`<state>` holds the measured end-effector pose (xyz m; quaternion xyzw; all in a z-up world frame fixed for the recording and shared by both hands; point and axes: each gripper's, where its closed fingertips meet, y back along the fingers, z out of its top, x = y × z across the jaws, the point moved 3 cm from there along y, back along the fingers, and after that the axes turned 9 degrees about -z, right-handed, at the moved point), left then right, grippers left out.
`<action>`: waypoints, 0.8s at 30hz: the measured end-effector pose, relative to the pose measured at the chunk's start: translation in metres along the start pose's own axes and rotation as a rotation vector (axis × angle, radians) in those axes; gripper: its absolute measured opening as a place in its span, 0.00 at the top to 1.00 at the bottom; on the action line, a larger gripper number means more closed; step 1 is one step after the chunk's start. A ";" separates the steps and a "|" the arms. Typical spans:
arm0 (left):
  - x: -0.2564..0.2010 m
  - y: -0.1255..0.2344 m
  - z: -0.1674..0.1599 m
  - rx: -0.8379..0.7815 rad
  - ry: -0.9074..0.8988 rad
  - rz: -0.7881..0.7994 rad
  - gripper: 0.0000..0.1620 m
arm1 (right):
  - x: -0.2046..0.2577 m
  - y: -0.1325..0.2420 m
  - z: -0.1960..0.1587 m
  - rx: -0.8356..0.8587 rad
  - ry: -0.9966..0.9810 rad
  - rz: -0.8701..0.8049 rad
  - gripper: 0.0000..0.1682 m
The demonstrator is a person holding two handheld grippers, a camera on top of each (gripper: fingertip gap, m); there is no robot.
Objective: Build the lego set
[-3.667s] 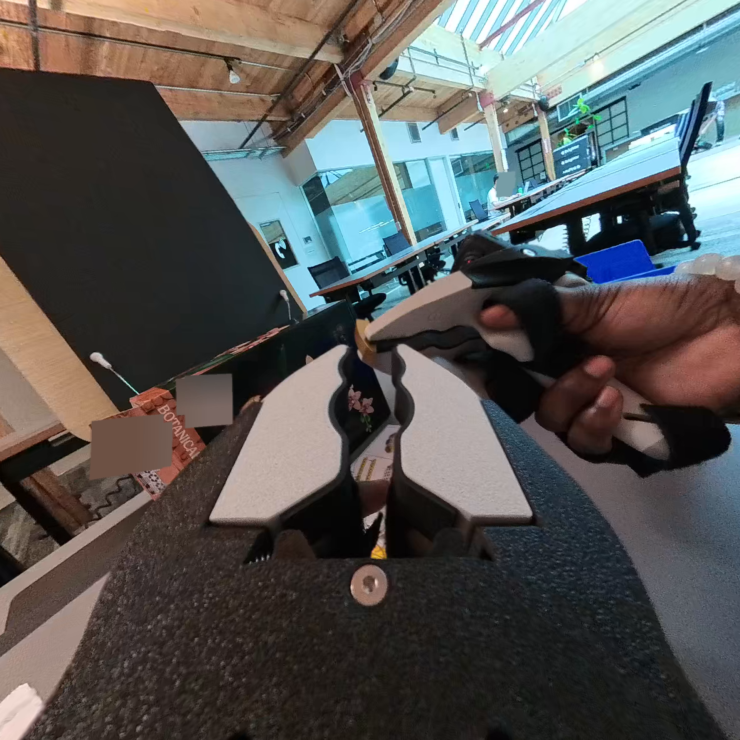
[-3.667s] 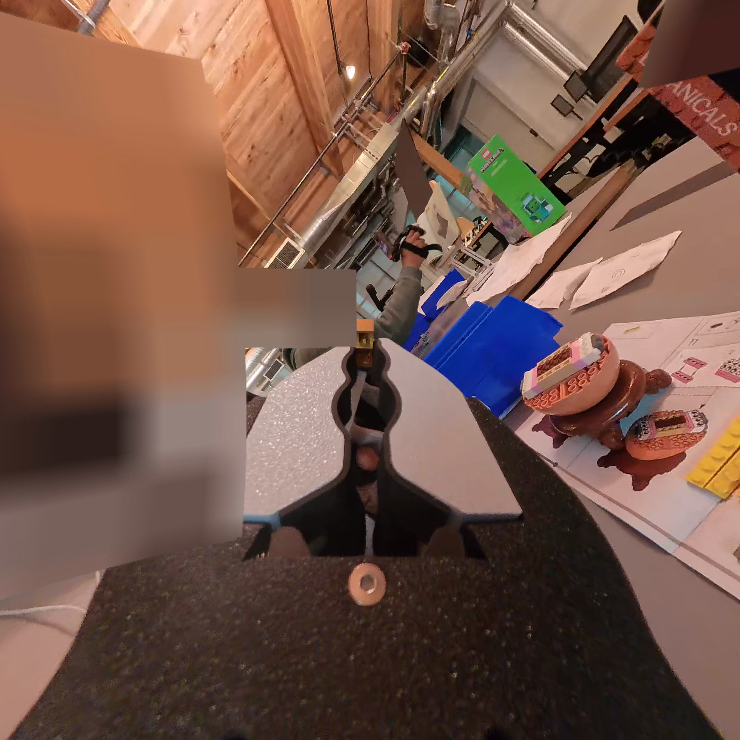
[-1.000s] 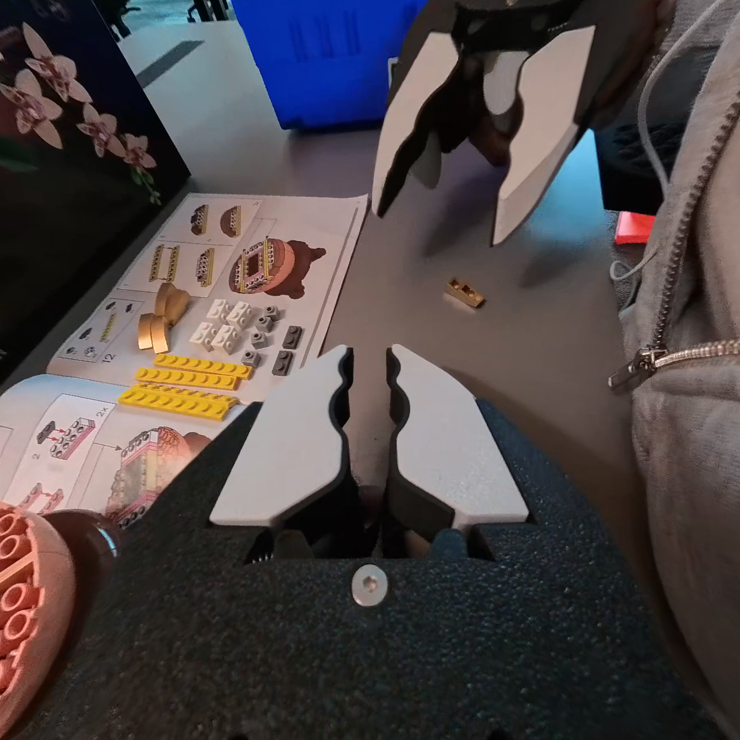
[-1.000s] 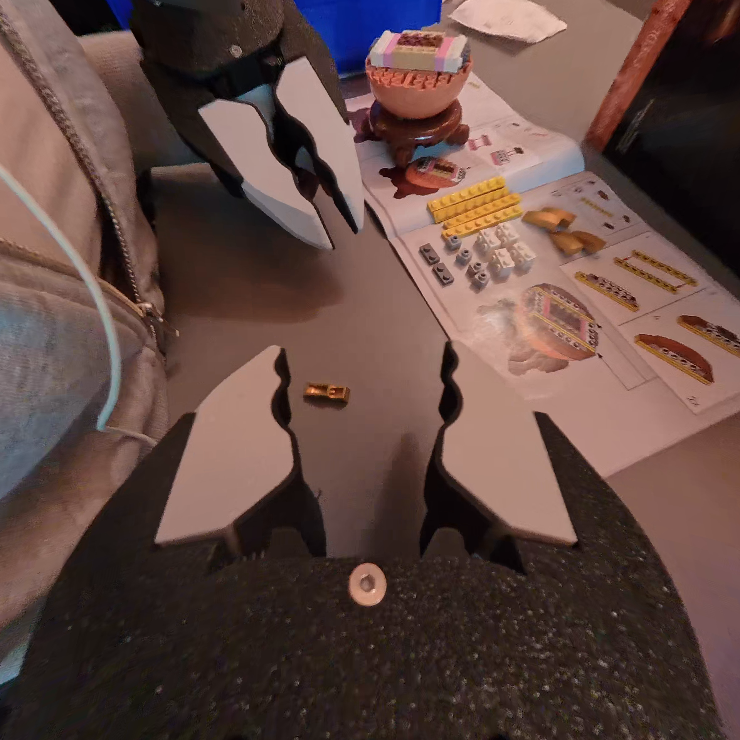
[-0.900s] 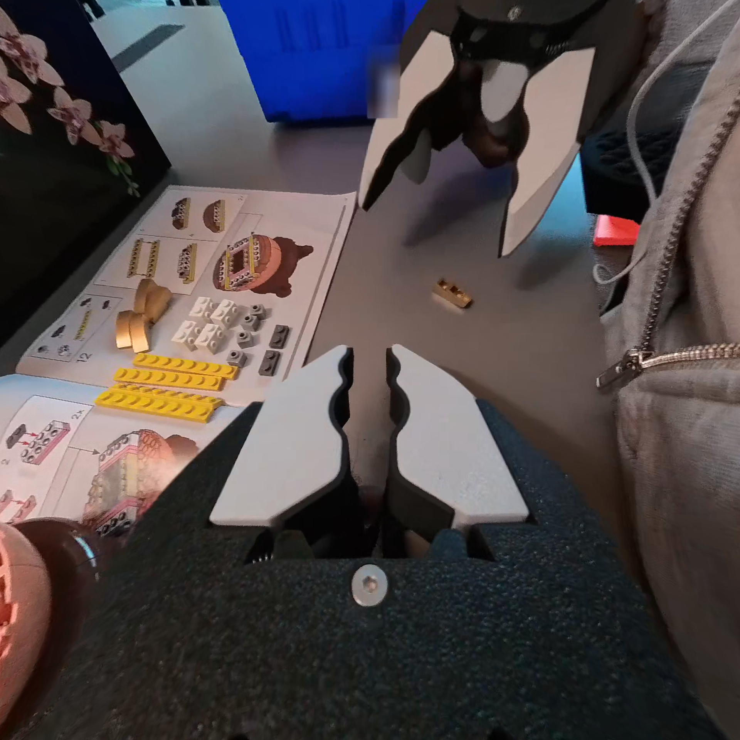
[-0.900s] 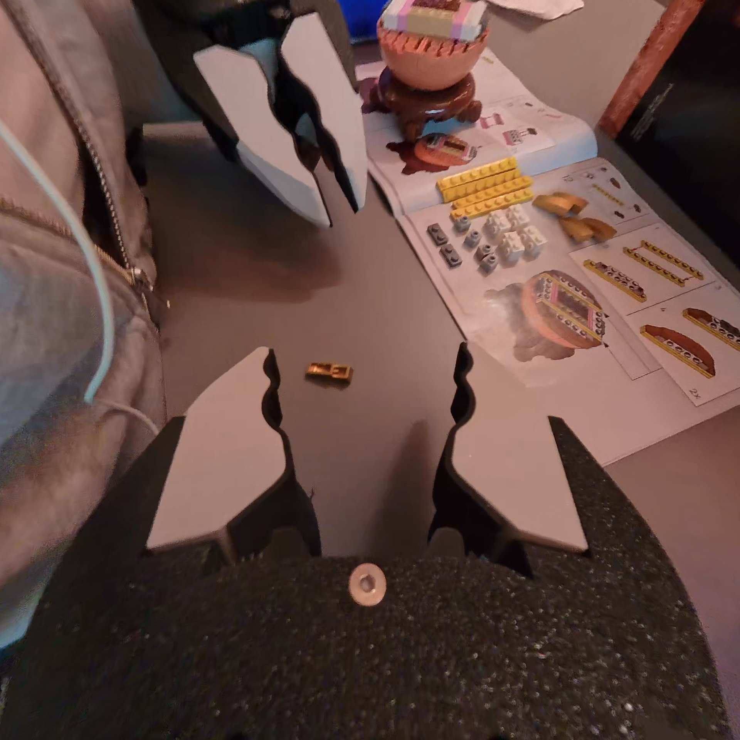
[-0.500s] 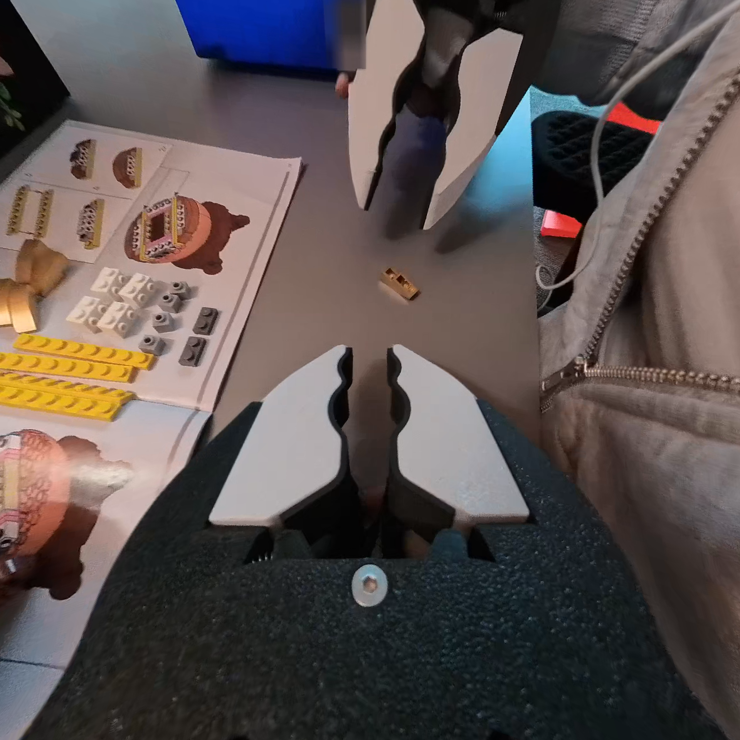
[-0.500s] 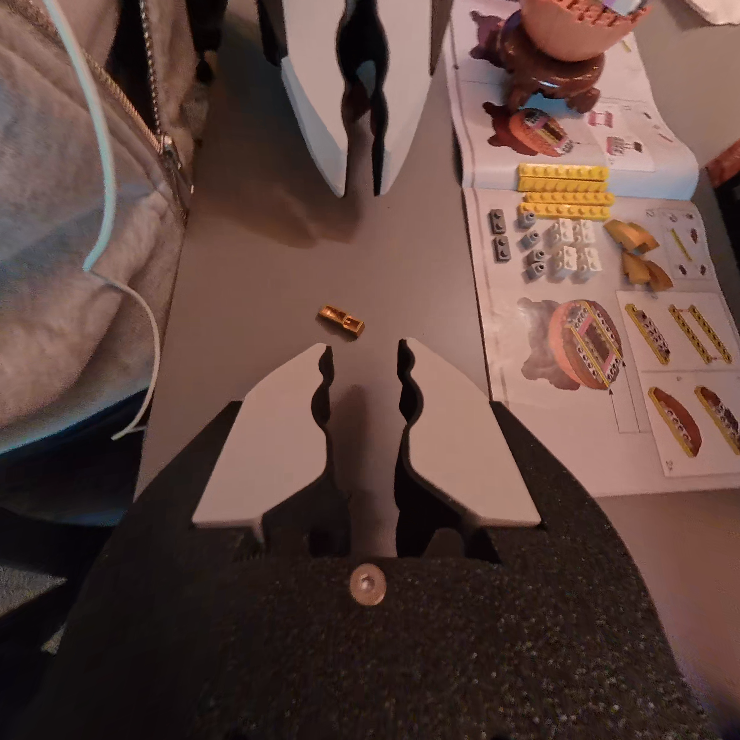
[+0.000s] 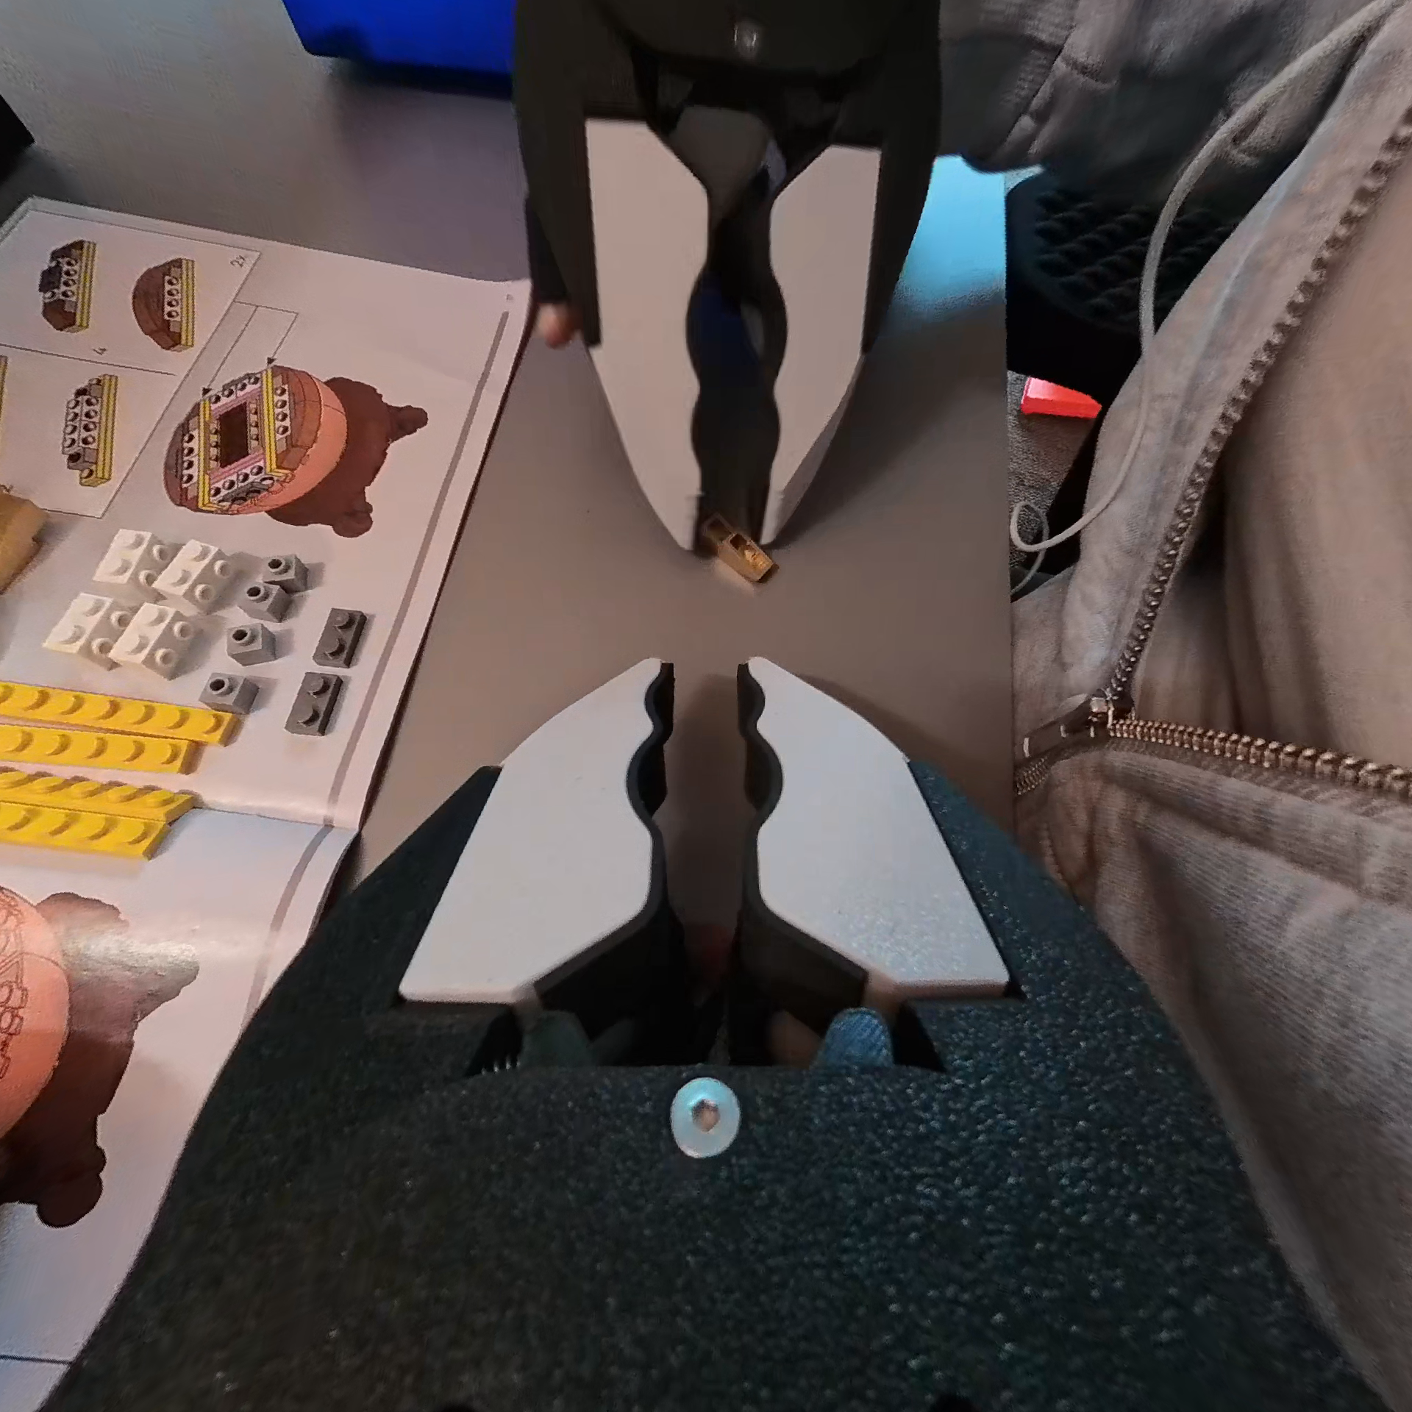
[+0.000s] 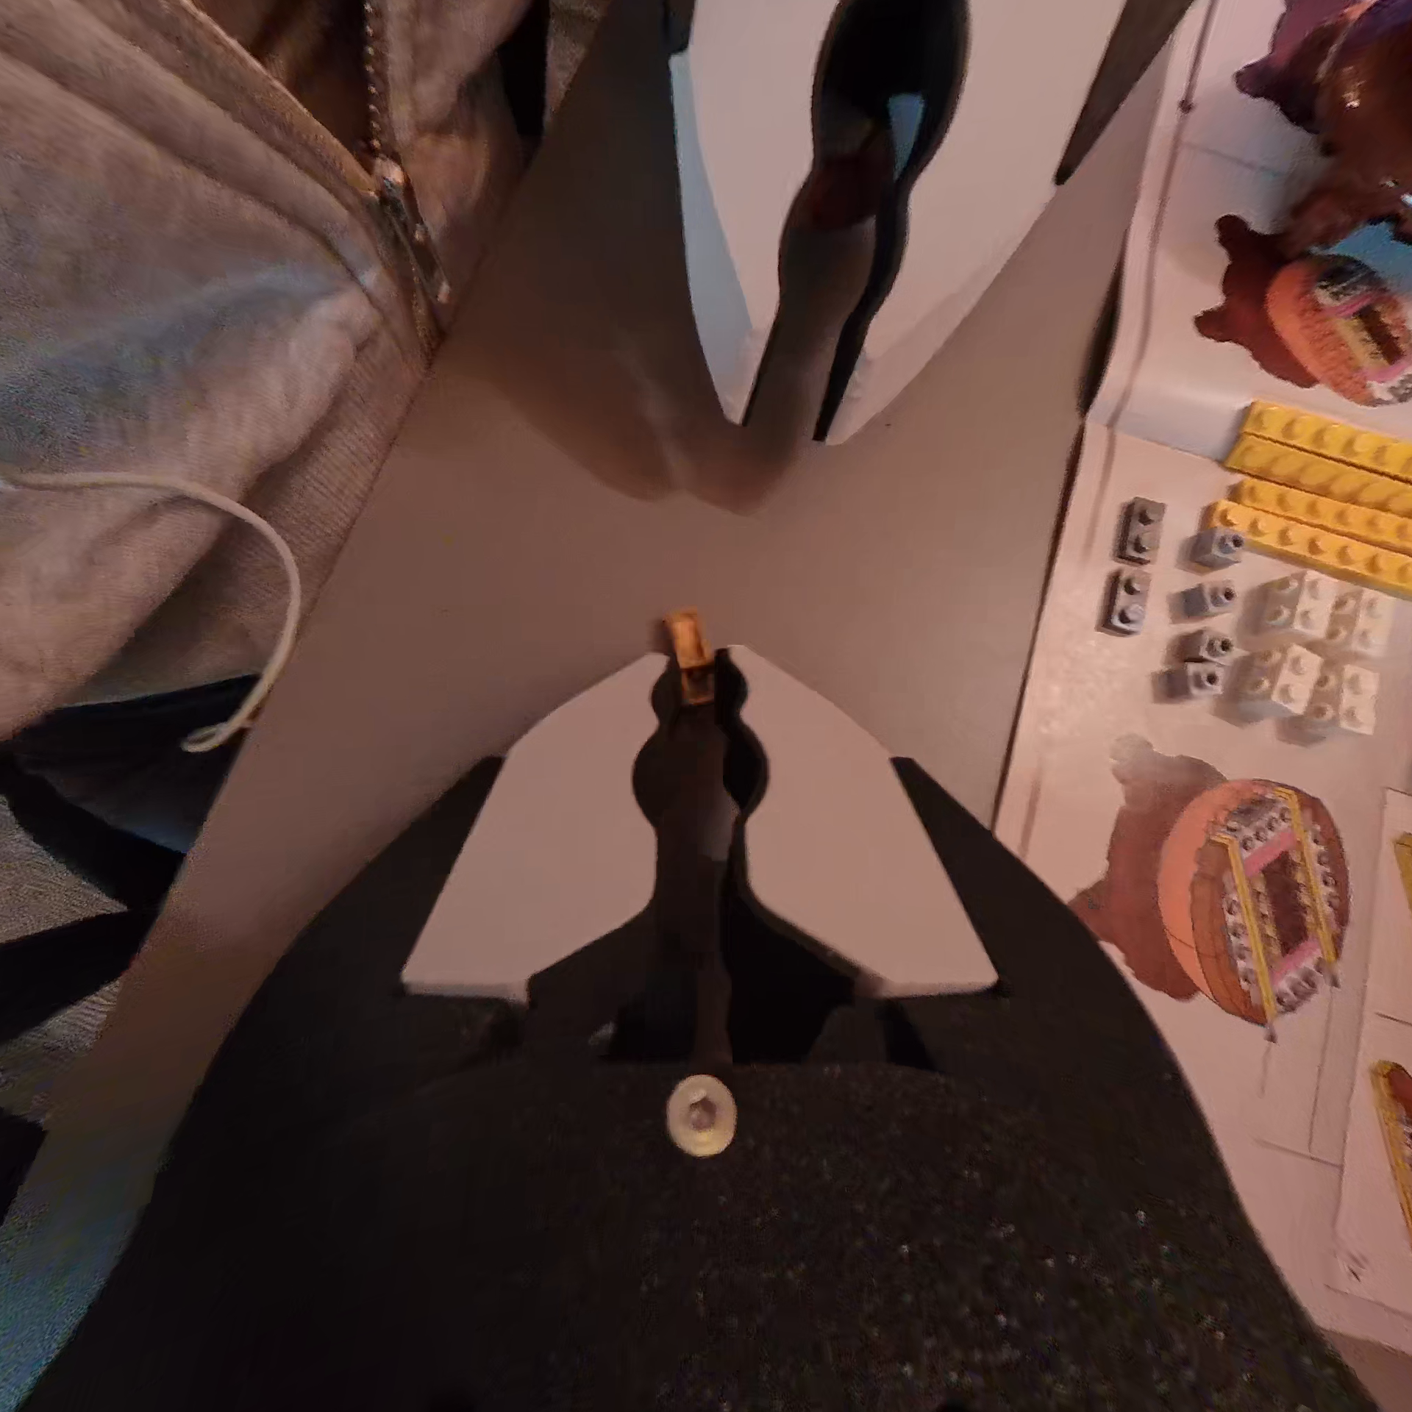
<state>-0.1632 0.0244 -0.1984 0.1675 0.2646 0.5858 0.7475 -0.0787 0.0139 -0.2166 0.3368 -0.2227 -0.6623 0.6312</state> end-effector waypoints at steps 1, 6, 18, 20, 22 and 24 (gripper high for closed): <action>0.000 0.000 0.001 -0.003 -0.003 0.000 0.91 | 0.002 0.000 0.001 -0.003 -0.018 0.015 0.96; 0.004 -0.002 0.011 -0.026 -0.018 -0.004 0.91 | 0.001 0.039 0.020 -0.073 -0.137 -0.147 0.96; 0.016 -0.039 0.036 -0.050 -0.026 -0.050 0.91 | -0.032 0.301 -0.093 0.264 -0.302 -0.843 0.96; 0.019 -0.044 0.040 -0.058 -0.026 -0.043 0.91 | -0.045 0.307 -0.125 0.302 -0.316 -0.781 0.96; 0.021 -0.047 0.044 -0.075 -0.021 -0.041 0.91 | -0.058 0.303 -0.153 0.350 -0.323 -0.686 0.96; 0.021 -0.051 0.048 -0.092 -0.007 -0.051 0.91 | -0.069 0.293 -0.175 0.407 -0.315 -0.580 0.96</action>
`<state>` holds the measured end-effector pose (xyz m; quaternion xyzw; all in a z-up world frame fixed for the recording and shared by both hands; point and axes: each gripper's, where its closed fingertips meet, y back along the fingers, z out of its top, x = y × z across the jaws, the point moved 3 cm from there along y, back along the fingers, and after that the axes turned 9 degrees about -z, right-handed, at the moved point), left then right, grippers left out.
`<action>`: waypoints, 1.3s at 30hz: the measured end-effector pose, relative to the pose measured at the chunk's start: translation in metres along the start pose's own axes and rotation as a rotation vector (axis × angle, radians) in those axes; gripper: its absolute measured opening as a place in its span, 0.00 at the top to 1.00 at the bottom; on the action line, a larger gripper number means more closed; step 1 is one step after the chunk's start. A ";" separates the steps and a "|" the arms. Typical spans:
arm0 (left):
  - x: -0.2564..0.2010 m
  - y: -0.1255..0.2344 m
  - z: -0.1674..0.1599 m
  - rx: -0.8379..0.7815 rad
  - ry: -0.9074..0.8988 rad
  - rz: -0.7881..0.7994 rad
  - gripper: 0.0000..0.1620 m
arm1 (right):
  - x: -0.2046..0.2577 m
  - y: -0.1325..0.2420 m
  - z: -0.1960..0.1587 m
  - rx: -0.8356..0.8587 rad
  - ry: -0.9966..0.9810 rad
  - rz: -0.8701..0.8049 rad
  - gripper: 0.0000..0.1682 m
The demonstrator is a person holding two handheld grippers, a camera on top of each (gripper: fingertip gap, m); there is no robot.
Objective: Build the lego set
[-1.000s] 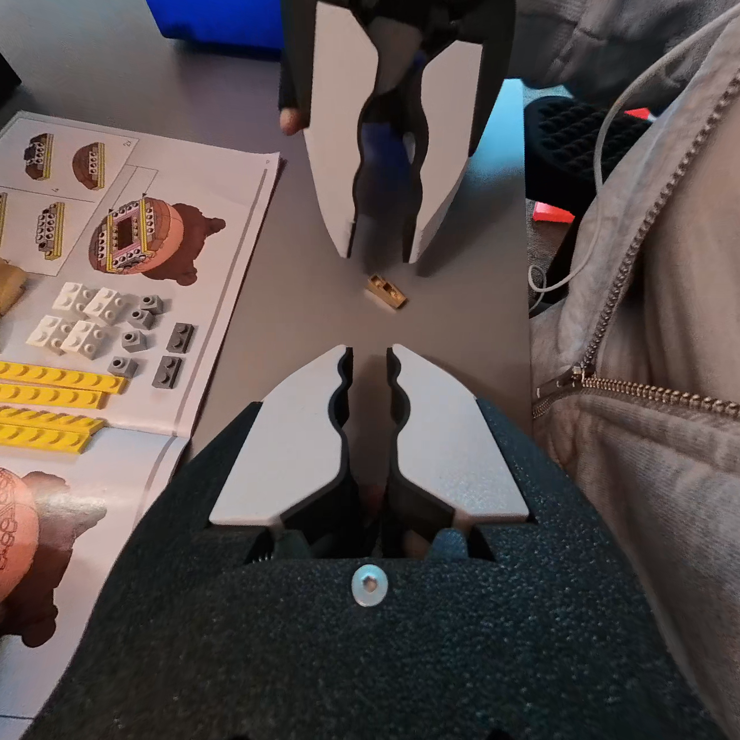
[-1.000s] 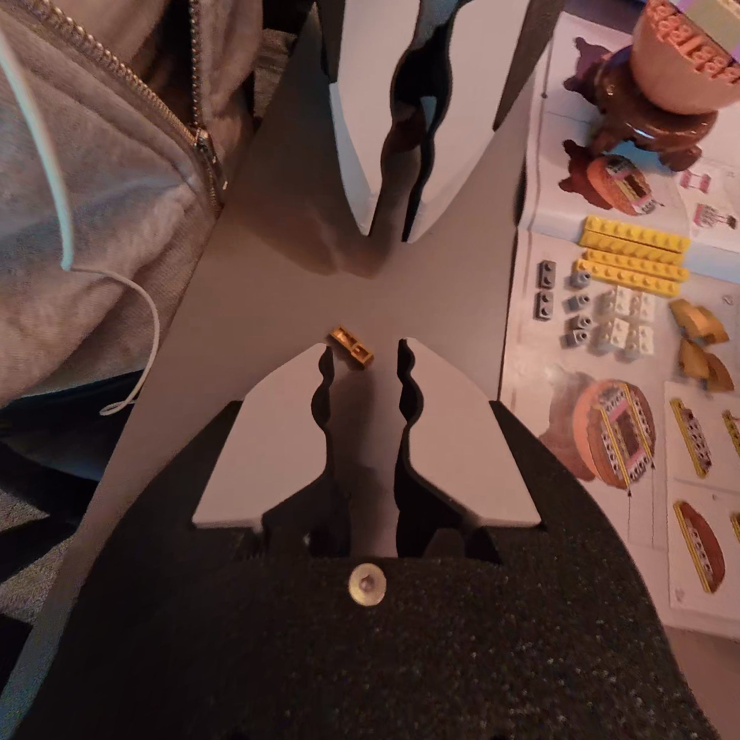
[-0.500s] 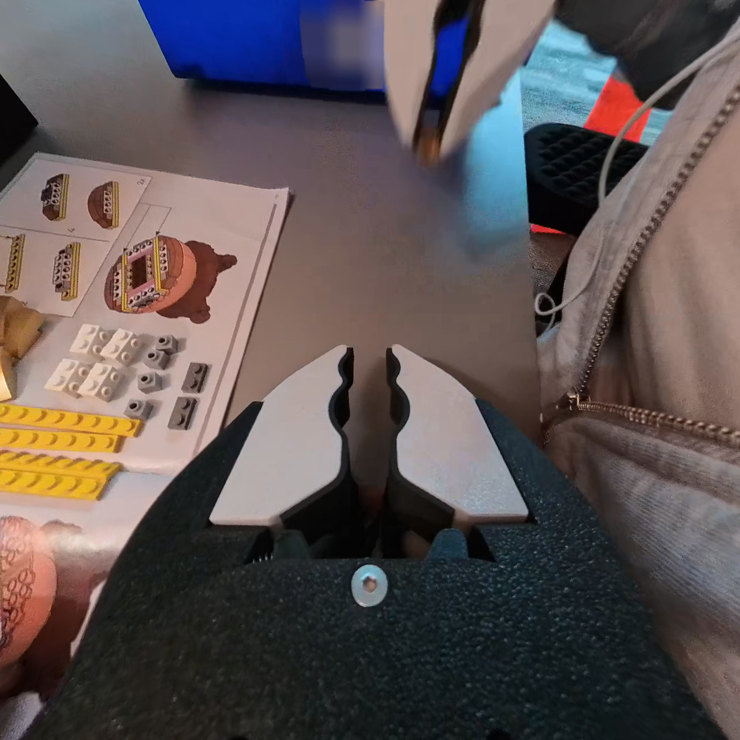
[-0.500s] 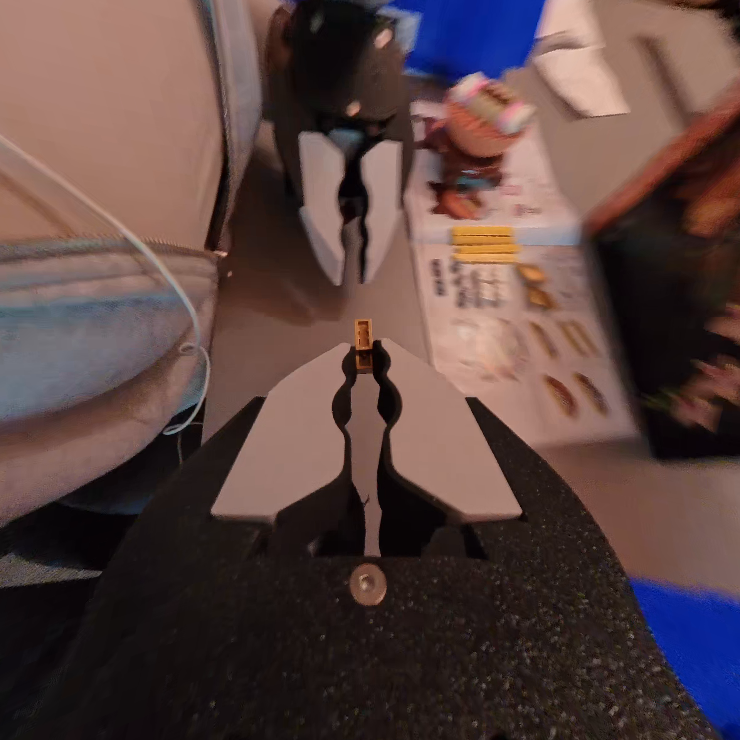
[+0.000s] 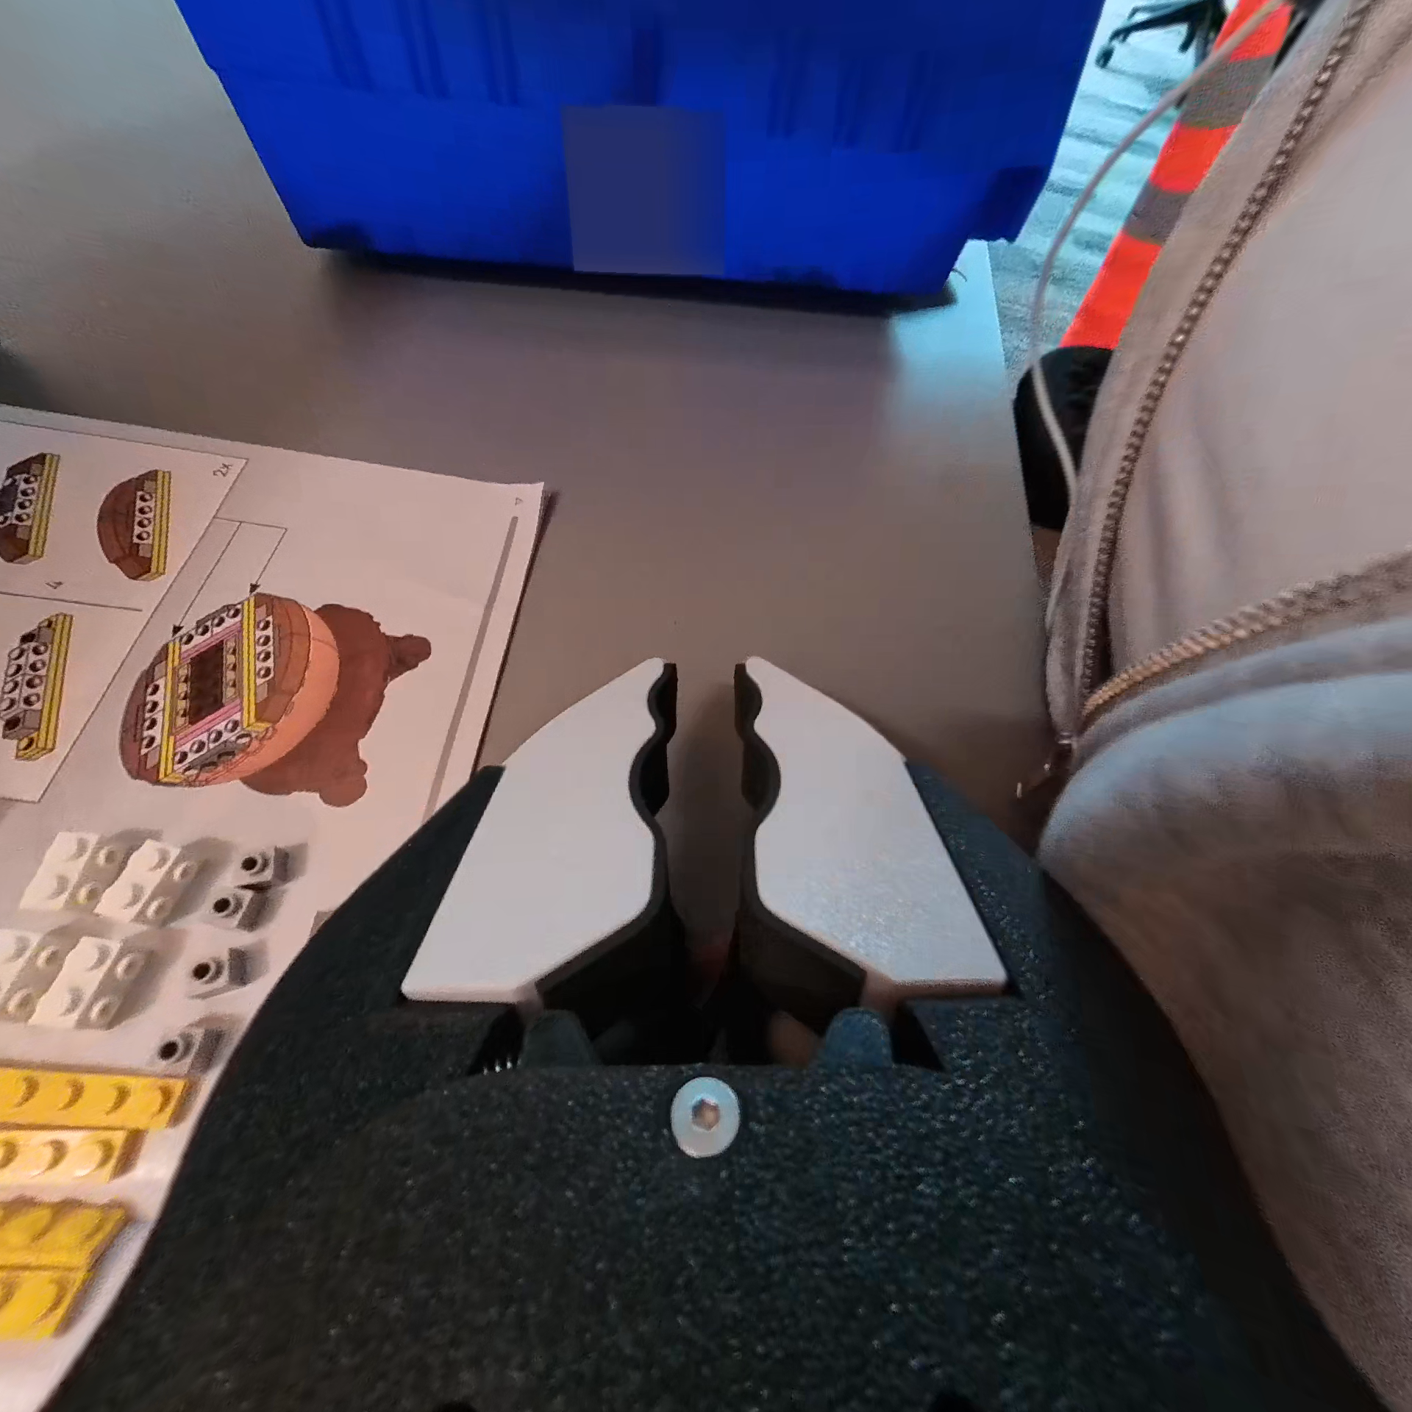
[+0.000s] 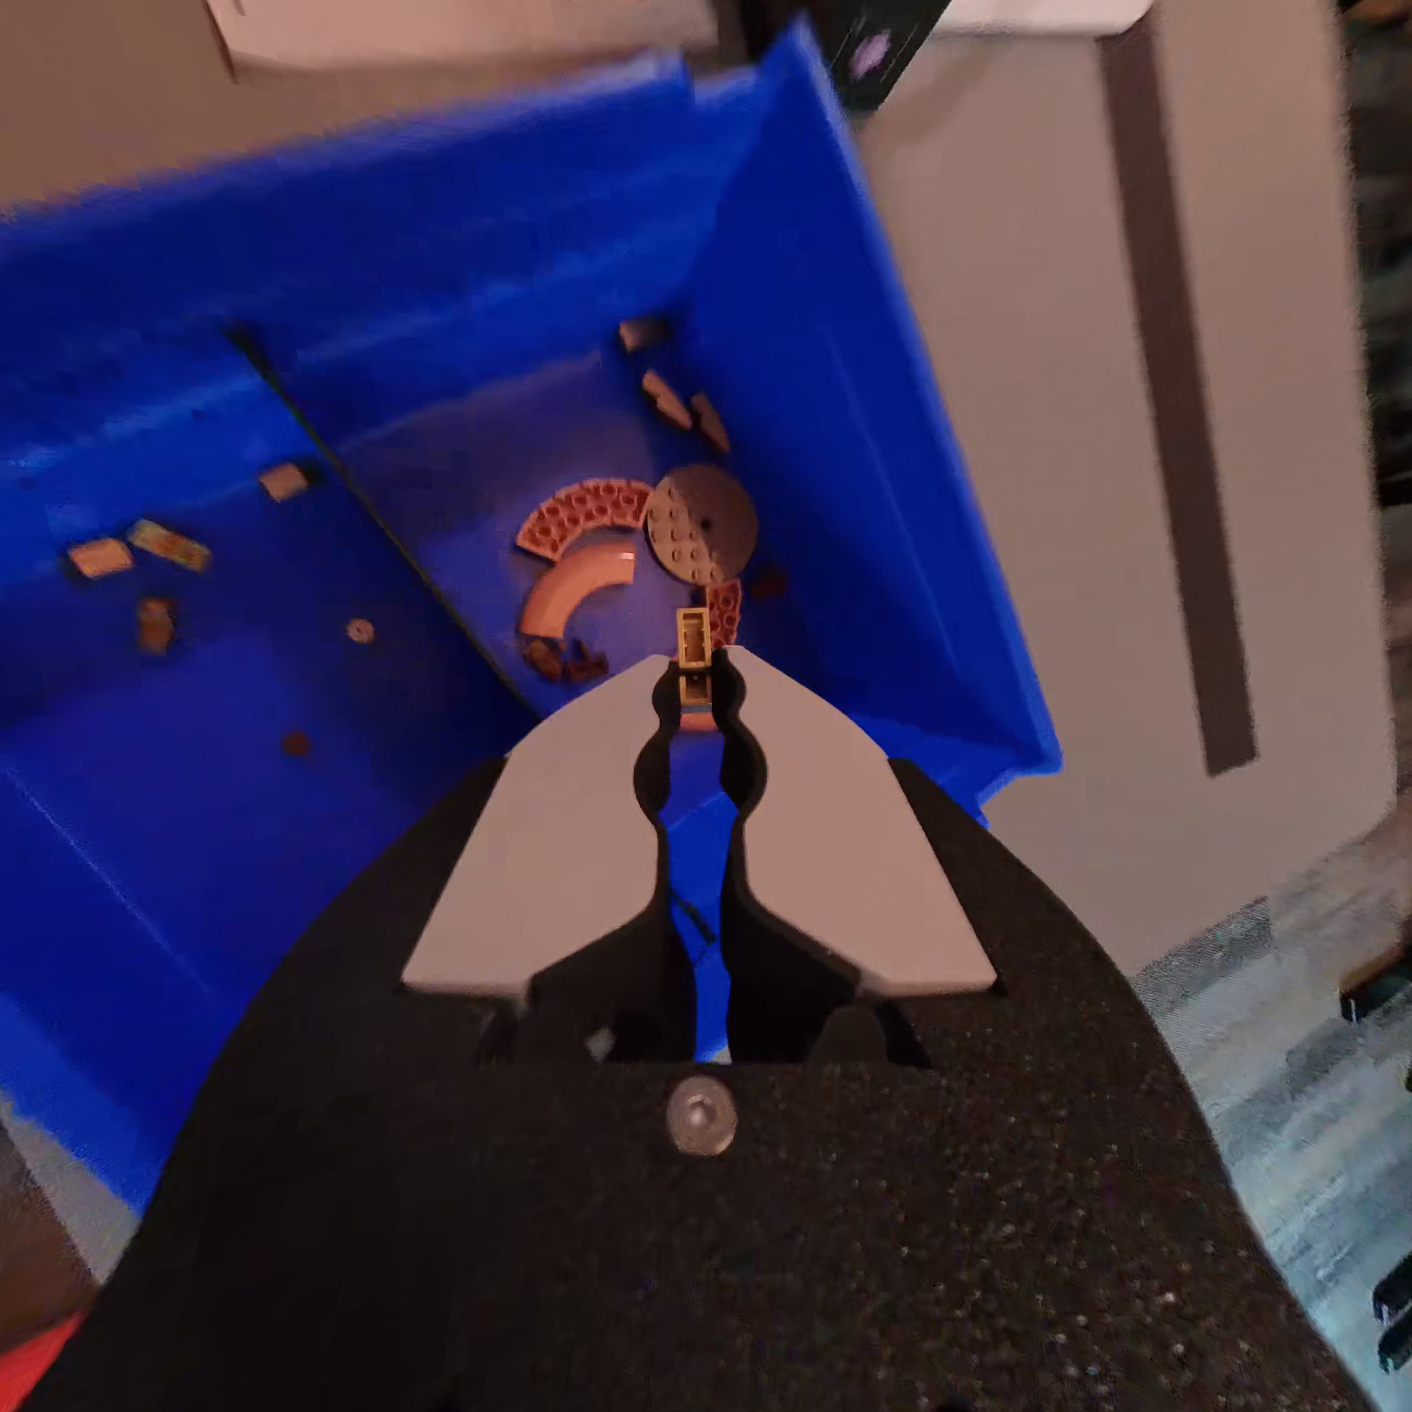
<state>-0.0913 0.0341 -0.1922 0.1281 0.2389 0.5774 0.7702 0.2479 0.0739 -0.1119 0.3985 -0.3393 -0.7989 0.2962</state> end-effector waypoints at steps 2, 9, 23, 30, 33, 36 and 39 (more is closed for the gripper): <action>0.001 -0.002 0.002 -0.010 0.014 -0.007 0.92 | -0.001 -0.019 -0.009 0.075 0.043 0.083 0.96; 0.006 0.000 0.004 -0.040 0.057 0.019 0.93 | 0.007 -0.055 -0.021 0.183 0.031 0.255 0.95; 0.006 0.004 0.006 -0.086 0.096 -0.023 0.94 | 0.009 -0.038 -0.016 0.099 -0.076 0.233 0.88; 0.004 0.002 0.005 -0.065 0.095 -0.038 0.94 | 0.016 -0.011 0.007 -0.105 -0.186 0.220 0.86; 0.004 0.002 0.004 -0.061 0.089 -0.031 0.94 | 0.038 0.010 0.018 -0.216 -0.228 0.275 0.86; 0.004 0.001 0.004 -0.058 0.089 -0.030 0.94 | 0.086 0.027 0.022 -0.283 -0.173 0.420 0.86; 0.004 0.001 0.004 -0.058 0.090 -0.039 0.94 | 0.133 0.019 0.009 -0.191 -0.068 0.507 0.86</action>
